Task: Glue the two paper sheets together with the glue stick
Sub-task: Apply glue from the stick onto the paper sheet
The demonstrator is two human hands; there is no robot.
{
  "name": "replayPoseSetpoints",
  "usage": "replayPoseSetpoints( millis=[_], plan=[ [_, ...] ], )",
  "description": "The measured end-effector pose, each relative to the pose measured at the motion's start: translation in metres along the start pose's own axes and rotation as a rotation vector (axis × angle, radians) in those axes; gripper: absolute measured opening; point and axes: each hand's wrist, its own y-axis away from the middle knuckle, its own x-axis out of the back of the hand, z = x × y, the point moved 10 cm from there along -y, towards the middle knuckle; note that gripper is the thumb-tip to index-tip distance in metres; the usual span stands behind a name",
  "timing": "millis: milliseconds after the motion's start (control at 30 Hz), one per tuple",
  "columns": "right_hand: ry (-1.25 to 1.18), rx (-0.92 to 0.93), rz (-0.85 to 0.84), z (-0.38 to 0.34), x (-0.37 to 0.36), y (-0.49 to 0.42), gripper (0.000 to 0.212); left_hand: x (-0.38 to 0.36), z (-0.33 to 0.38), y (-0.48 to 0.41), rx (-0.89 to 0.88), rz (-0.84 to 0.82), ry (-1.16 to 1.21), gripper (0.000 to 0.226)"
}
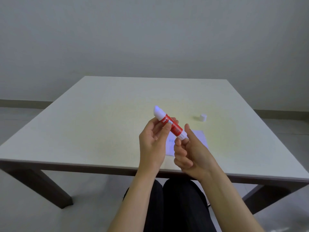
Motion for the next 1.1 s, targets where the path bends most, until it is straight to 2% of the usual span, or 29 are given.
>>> replayPoseSetpoints(
  millis=[167, 233, 367, 433, 500, 533, 600, 700, 767, 867, 967, 1100],
  plan=[
    [0.178, 0.405, -0.004, -0.035, 0.001, 0.005, 0.036, 0.008, -0.005, -0.003, 0.008, 0.054, -0.009, 0.015],
    [0.233, 0.350, 0.040, -0.030, 0.007, 0.000, 0.034, 0.008, -0.008, -0.004, 0.014, 0.042, -0.007, 0.015],
    [0.201, 0.129, 0.161, -0.011, 0.021, -0.011, 0.055, 0.006, -0.015, -0.003, 0.017, 0.023, -0.018, 0.017],
    [0.198, 0.193, 0.123, -0.016, 0.015, -0.012, 0.051, 0.009, -0.019, -0.004, 0.030, 0.047, 0.003, 0.019],
    [0.199, 0.302, 0.006, -0.023, 0.000, -0.010, 0.043, 0.013, -0.023, -0.005, 0.046, 0.069, 0.024, 0.019],
    [0.175, 0.344, -0.048, -0.026, -0.006, -0.009, 0.046, 0.014, -0.025, -0.006, 0.052, 0.075, 0.030, 0.019],
    [0.103, 0.372, -0.080, -0.029, -0.009, -0.010, 0.040, 0.014, -0.029, -0.010, 0.053, 0.054, 0.012, 0.020],
    [-0.045, 0.347, 0.015, -0.035, 0.005, -0.019, 0.009, 0.019, -0.039, -0.018, 0.089, -0.073, -0.102, 0.040],
    [-0.145, 0.321, 0.095, -0.042, 0.022, -0.026, 0.015, 0.030, -0.050, -0.024, 0.158, -0.208, -0.314, 0.058],
    [-0.188, 0.302, 0.197, -0.054, 0.042, -0.034, 0.020, 0.054, -0.065, -0.036, 0.222, -0.440, -0.778, 0.065],
    [0.024, 0.329, 0.200, -0.065, 0.041, -0.046, 0.015, 0.058, -0.067, -0.047, 0.245, -0.642, -0.949, 0.068],
    [0.494, 0.508, 0.271, -0.077, 0.024, -0.051, 0.009, 0.047, -0.073, -0.054, 0.249, -0.777, -1.116, 0.076]
  ],
)
